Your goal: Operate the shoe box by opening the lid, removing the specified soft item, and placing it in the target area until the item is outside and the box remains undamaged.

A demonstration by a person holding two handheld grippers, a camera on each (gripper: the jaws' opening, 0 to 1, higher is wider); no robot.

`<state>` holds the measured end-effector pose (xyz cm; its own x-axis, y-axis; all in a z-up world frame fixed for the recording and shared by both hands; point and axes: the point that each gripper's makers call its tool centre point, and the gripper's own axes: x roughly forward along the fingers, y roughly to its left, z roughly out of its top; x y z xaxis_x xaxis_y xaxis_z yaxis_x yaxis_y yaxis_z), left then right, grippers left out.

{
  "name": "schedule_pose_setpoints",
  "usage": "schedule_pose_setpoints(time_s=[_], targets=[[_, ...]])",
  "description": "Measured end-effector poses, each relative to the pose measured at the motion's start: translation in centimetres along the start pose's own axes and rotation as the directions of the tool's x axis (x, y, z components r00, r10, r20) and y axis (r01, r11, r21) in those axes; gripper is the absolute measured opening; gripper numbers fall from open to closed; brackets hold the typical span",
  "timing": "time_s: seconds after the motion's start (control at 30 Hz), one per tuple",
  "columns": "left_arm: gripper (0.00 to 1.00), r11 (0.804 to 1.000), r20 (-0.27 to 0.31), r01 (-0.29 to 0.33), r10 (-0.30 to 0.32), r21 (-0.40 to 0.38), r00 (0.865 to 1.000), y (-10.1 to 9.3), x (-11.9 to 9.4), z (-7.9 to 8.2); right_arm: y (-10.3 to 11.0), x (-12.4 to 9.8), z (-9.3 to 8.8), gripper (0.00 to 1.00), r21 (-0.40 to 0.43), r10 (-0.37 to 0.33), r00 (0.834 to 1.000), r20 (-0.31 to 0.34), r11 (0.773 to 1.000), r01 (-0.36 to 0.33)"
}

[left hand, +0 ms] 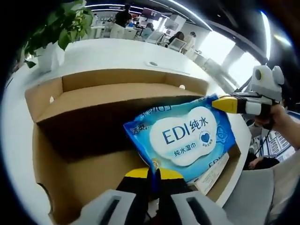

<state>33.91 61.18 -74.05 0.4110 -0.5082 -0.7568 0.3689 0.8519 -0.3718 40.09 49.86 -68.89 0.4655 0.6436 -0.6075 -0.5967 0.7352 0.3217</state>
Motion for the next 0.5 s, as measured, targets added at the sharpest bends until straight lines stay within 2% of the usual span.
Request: schedule_pose_setpoints(time_s=[0.1, 0.3, 0.5], targets=[[0.03, 0.999, 0.009, -0.010, 0.010, -0.031, 1.000, -0.1, -0.6, 0.2, 0.0, -0.2, 0.1, 0.00, 0.001, 0.001, 1.000, 0.005, 1.000, -0.001], [0.02, 1.000, 0.026, -0.020, 0.020, -0.016, 0.999, -0.7, -1.6, 0.7, 0.0, -0.6, 0.3, 0.00, 0.017, 0.002, 1.000, 0.013, 1.000, -0.003], [0.02, 0.999, 0.063, -0.004, 0.007, -0.045, 0.998, -1.2, -2.7, 1.3, -0.1, -1.4, 0.8, 0.00, 0.053, 0.010, 0.999, 0.032, 0.999, -0.012]])
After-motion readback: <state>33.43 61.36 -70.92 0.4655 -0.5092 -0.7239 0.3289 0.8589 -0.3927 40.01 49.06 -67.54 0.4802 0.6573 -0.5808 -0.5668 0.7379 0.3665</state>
